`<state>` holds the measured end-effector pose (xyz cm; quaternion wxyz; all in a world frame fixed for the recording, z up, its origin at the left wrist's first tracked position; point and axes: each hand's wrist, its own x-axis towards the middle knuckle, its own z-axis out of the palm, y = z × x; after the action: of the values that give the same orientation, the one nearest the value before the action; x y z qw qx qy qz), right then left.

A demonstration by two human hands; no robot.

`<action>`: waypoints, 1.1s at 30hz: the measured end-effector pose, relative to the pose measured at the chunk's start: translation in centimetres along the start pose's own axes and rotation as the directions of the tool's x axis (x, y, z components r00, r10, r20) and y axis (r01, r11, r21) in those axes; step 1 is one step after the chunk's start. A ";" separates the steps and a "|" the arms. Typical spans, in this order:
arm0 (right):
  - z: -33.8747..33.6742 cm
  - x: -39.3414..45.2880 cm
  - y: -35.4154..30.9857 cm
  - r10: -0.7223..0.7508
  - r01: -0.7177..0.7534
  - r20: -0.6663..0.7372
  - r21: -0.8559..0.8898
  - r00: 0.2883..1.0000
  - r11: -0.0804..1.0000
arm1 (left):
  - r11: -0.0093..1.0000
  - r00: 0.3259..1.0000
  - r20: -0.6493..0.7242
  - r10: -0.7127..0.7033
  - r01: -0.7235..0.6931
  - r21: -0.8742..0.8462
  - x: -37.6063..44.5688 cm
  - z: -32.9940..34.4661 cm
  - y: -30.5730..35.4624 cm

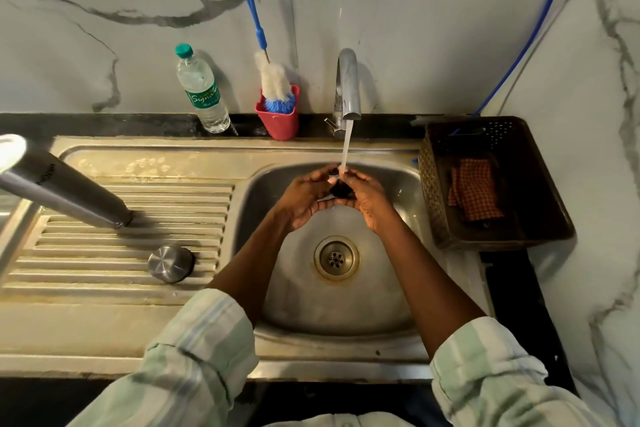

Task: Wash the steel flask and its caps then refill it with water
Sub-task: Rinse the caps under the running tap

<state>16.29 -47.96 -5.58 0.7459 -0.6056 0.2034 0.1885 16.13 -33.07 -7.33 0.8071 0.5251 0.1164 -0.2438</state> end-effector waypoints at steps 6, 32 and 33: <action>-0.5 0.0 0.3 0.023 -0.033 0.091 0.104 0.996 0.994 | 0.972 0.972 -0.158 0.173 -0.143 0.185 0.0 0.7 -1.0; 0.6 0.4 -0.1 -0.107 0.035 -0.167 -0.385 0.980 0.922 | 0.988 0.979 -0.201 0.045 -0.074 -0.139 0.1 0.4 -0.3; 0.4 0.5 -0.1 -0.102 0.050 -0.135 -0.349 0.986 0.936 | 0.981 0.974 -0.225 0.019 -0.062 -0.184 0.2 0.3 -0.1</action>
<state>16.82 -47.54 -5.66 0.6177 -0.7466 0.1994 0.1458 16.22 -33.44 -7.35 0.8402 0.4718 0.2179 -0.1549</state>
